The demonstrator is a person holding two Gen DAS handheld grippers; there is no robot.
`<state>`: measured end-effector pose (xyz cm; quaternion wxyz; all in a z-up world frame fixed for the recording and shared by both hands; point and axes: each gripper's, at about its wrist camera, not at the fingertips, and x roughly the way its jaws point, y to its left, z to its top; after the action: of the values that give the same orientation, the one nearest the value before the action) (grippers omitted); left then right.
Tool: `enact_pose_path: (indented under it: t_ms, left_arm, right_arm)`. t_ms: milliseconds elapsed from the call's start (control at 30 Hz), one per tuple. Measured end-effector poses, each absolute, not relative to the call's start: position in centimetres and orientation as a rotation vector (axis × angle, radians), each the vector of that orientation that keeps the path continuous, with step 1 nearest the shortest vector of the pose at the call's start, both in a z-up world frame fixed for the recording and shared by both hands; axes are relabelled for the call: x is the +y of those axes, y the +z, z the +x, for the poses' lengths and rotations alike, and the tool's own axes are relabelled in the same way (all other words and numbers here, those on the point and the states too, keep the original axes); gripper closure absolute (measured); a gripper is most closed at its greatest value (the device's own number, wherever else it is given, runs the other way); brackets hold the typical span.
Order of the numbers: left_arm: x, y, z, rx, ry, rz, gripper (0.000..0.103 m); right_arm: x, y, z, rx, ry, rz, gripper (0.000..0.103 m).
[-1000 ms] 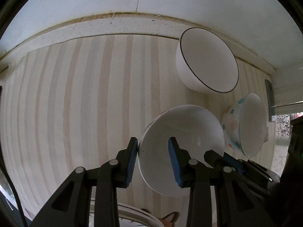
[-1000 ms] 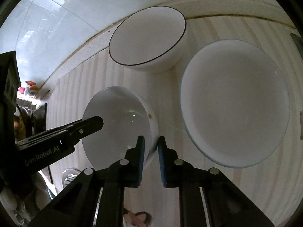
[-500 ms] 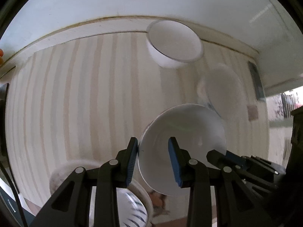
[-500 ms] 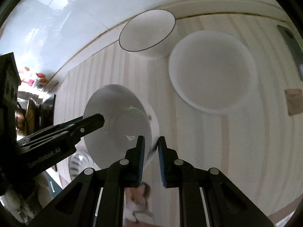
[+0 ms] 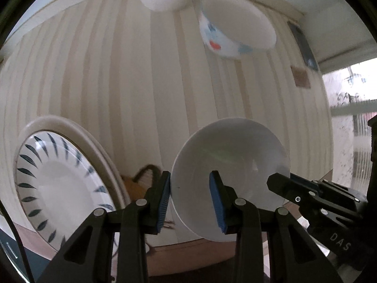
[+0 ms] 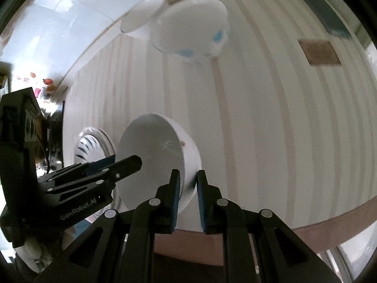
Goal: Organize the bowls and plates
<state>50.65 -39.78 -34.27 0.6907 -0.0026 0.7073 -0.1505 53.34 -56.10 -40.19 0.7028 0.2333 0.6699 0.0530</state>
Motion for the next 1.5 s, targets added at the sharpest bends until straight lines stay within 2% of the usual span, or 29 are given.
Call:
enact_pose_path:
  t_ms: [400, 600, 667, 733, 800, 1067, 1333, 1367, 1433, 1500]
  left_arm:
    - [-41.8, -34.9, 50.2, 1.581, -0.313, 0.039, 0.072]
    - [-40.1, -30.8, 51.5, 1.469, -0.229, 0.021, 0.072]
    - [-39.9, -29.3, 53.1, 1.441, -0.221, -0.015, 0.072]
    - [-40.0, -28.4, 55.0, 1.423, -0.218, -0.051, 0.071]
    - [-40.4, -28.0, 57.5, 1.409, -0.213, -0.075, 0.071]
    - [-42.9, -30.6, 66.2, 1.443, -0.235, -0.132, 0.072]
    - [-44.7, -35.2, 68.8, 1.528, -0.274, -0.122, 0.072]
    - [-44.8, -35.5, 68.9, 1.526, -0.275, -0.121, 0.072]
    - [-44.9, -35.6, 68.6, 1.521, -0.283, -0.121, 0.072]
    - [-45.4, -35.5, 68.3, 1.503, -0.296, -0.123, 0.077]
  right_arm:
    - [-58.1, -42.8, 51.6, 1.532, 0.107, 0.571, 0.087]
    - [-58.7, -42.3, 53.4, 1.532, 0.134, 0.611, 0.086]
    - [-60.5, -41.3, 53.9, 1.491, 0.13, 0.657, 0.08]
    - [-62.0, -40.1, 54.8, 1.444, 0.126, 0.686, 0.06]
    - [-63.8, -39.1, 56.3, 1.388, 0.112, 0.718, 0.054]
    - [-66.6, -39.5, 64.0, 1.305, 0.09, 0.773, 0.054]
    - [-65.2, -43.1, 69.2, 1.357, 0.079, 0.749, 0.055]
    - [-65.1, -43.5, 69.7, 1.363, 0.076, 0.74, 0.057]
    - [-64.8, -44.1, 70.1, 1.373, 0.061, 0.713, 0.073]
    - [-64.6, -44.4, 70.3, 1.378, 0.059, 0.697, 0.083]
